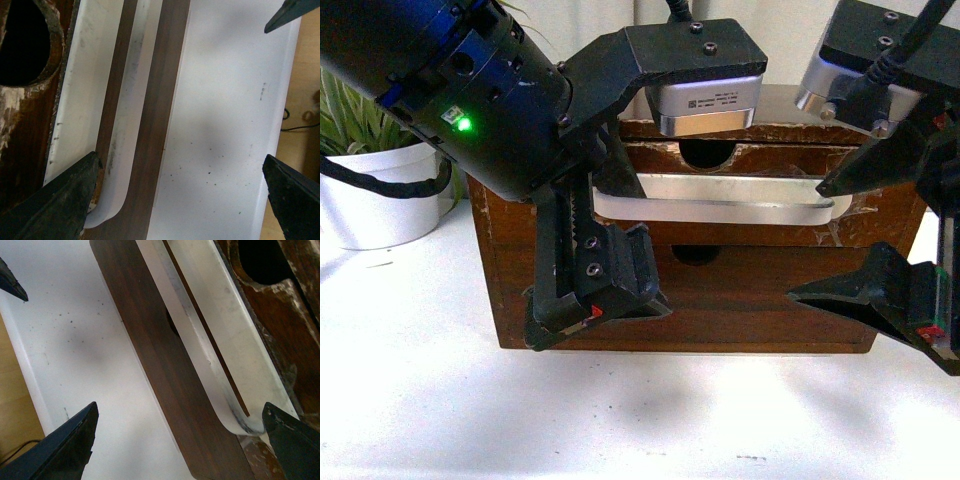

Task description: Open drawer

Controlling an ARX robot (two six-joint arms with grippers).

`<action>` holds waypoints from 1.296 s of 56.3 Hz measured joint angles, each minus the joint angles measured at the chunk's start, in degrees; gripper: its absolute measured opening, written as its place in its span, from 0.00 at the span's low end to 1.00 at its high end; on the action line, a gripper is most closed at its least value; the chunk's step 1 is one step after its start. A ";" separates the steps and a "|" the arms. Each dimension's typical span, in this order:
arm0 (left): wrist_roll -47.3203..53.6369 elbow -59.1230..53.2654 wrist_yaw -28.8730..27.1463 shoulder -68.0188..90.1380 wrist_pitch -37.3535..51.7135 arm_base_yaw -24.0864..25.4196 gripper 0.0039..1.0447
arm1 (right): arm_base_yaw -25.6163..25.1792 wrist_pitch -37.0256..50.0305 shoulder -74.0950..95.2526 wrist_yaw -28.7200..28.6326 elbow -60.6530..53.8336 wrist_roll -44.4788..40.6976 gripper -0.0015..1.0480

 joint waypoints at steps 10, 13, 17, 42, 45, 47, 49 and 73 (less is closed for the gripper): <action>0.17 -0.13 0.00 -0.39 -0.09 0.48 0.94 | 0.70 -0.63 1.49 0.17 1.14 0.48 0.91; 0.17 -0.15 0.02 -0.46 -0.09 0.55 0.94 | 0.90 -1.16 1.92 0.42 1.66 0.48 0.91; 0.20 -0.22 0.02 -0.50 -0.09 0.66 0.94 | 1.03 -1.33 2.43 0.83 2.12 0.48 0.91; 1.09 -0.48 0.87 -0.59 -0.96 0.50 0.94 | 1.53 -6.21 3.93 0.55 4.68 -0.52 0.91; 1.79 -0.44 0.83 -0.59 -1.62 0.28 0.94 | 1.53 -6.73 4.11 0.57 4.87 -0.74 0.91; 1.97 -0.39 0.83 -0.59 -1.99 0.20 0.94 | 1.53 -7.19 4.20 0.57 5.09 -0.92 0.91; 2.25 -0.20 0.81 -0.59 -2.75 0.02 0.94 | 1.53 -7.65 4.26 0.59 5.27 -1.05 0.91; 5.57 1.51 0.81 -0.87 -9.14 -0.76 0.94 | 1.75 -15.67 1.95 -1.64 6.03 -5.44 0.91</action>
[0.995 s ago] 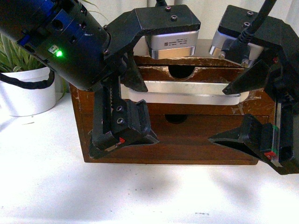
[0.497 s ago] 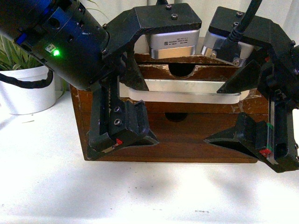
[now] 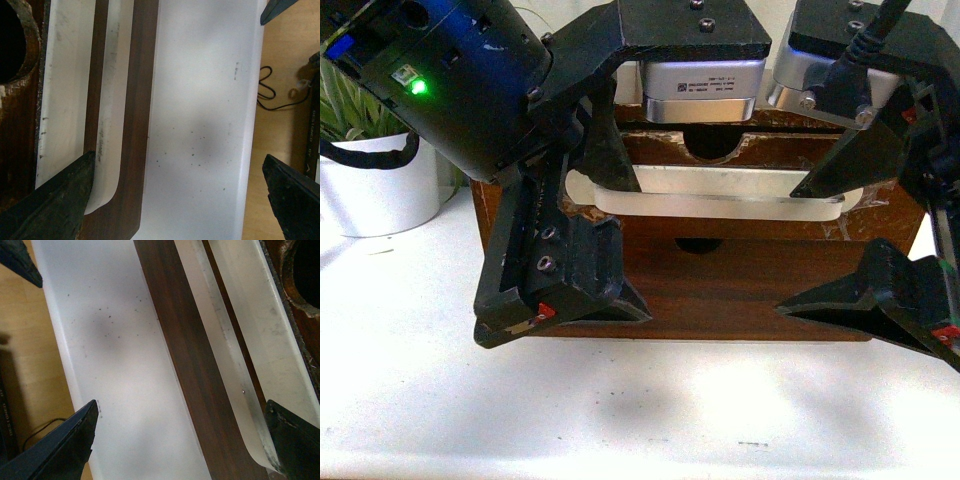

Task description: Open drawer

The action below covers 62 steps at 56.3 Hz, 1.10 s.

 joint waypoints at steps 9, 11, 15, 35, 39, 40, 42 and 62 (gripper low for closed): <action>2.03 0.52 0.00 -0.72 -4.11 -0.31 0.94 | 0.44 -3.43 -1.84 -0.46 -0.09 -1.53 0.91; 2.51 0.52 -0.04 -1.07 -5.22 -0.42 0.94 | 0.63 -4.20 -2.27 -0.68 -0.33 -1.86 0.91; 3.48 0.26 -0.46 -1.79 -6.69 -0.72 0.94 | 0.98 -6.10 -3.21 -0.81 -0.72 -3.06 0.91; 7.50 -1.84 -1.88 -5.01 -10.95 -2.01 0.94 | 2.34 -10.16 -6.25 -1.01 -2.34 -5.84 0.91; 8.00 -2.25 -1.90 -5.55 -11.69 -2.21 0.94 | 2.60 -11.08 -6.86 -1.05 -2.69 -6.21 0.91; 8.13 -2.38 -1.90 -5.70 -11.72 -2.25 0.94 | 2.62 -11.32 -7.04 -1.01 -2.78 -6.51 0.91; 8.13 -2.73 -1.90 -6.05 -11.56 -2.27 0.94 | 2.71 -11.39 -7.34 -0.76 -2.99 -6.91 0.91; 6.40 -6.32 0.28 -8.79 -5.01 -1.27 0.94 | 1.77 -7.41 -9.88 -3.74 -5.75 -5.18 0.91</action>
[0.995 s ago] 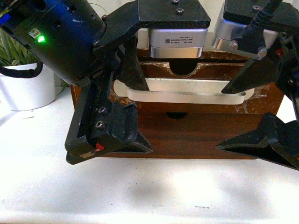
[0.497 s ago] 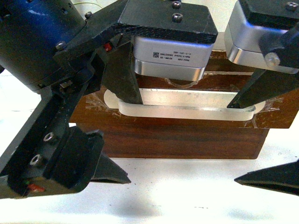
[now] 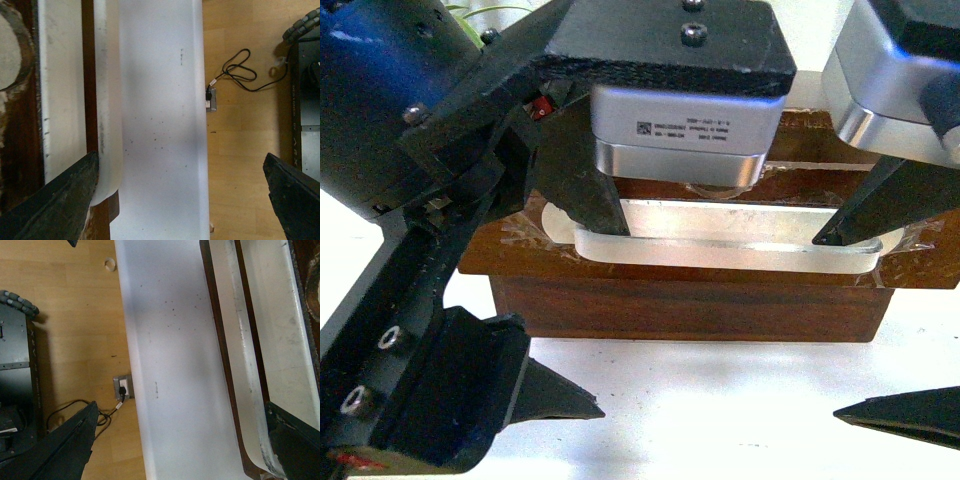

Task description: Open drawer

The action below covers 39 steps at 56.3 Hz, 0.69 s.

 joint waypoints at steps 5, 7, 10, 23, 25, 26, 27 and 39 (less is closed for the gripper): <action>-0.28 -0.50 1.27 -1.73 0.94 0.70 0.94 | -0.31 0.31 -1.75 -1.75 -1.05 0.61 0.91; -0.35 -0.59 1.53 -2.21 1.36 0.92 0.94 | -0.31 0.31 -2.60 -2.36 -1.64 0.74 0.91; -0.74 -0.79 2.23 -3.45 2.27 1.44 0.94 | -0.37 0.55 -3.69 -2.84 -2.25 0.90 0.91; -2.82 -4.44 3.37 -9.44 10.71 3.34 0.94 | -1.79 8.96 -9.35 -3.72 -5.68 3.89 0.91; -3.17 -5.29 3.26 -10.19 12.39 3.63 0.94 | -2.12 10.67 -10.45 -3.72 -6.51 4.55 0.91; -3.37 -5.92 3.15 -10.69 13.62 3.80 0.94 | -2.23 11.17 -10.71 -3.69 -6.78 4.79 0.91; -3.48 -6.25 3.06 -10.93 14.25 3.96 0.94 | -2.43 12.26 -11.19 -3.50 -7.28 5.14 0.91; -6.69 -14.34 2.93 -16.55 25.68 7.17 0.94 | -5.20 25.24 -15.80 -1.31 -12.85 13.81 0.91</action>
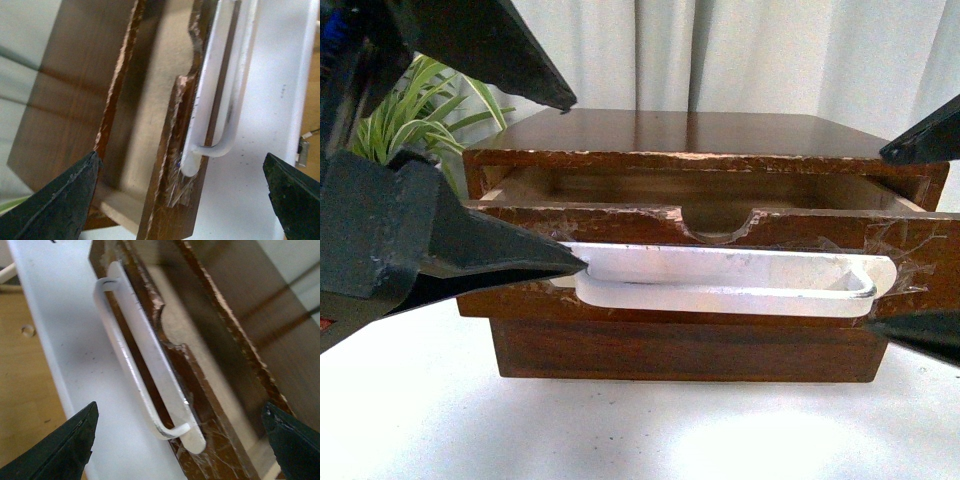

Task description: Open drawer

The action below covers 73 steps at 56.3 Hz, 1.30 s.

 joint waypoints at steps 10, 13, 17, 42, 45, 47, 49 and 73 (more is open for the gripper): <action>-5.03 -7.54 0.46 -5.22 10.93 3.74 0.94 | -2.86 9.64 -4.85 1.03 -6.03 8.96 0.91; -8.28 -10.10 0.13 -6.91 14.60 5.31 0.94 | -3.63 11.32 -6.19 1.07 -7.54 10.73 0.91; -12.09 -14.25 -1.97 -9.68 20.35 7.69 0.94 | -5.64 13.84 -9.51 1.14 -10.80 13.81 0.91; -41.55 -32.70 -14.78 -23.85 34.45 18.78 0.94 | -18.53 19.96 -29.31 0.28 -26.64 28.89 0.91; -44.85 -34.23 -15.87 -25.55 34.29 20.24 0.94 | -19.85 19.85 -31.54 -0.24 -27.98 29.94 0.91; -47.41 -35.39 -16.48 -27.26 33.77 21.31 0.94 | -21.09 19.50 -33.27 -0.68 -28.94 31.12 0.91; -50.58 -36.57 -16.50 -29.59 32.76 22.91 0.94 | -22.75 19.23 -35.19 -1.16 -30.01 32.44 0.91; -62.45 -42.60 -23.26 -52.59 12.22 25.14 0.94 | -32.83 13.16 -50.27 -6.93 -36.87 40.96 0.91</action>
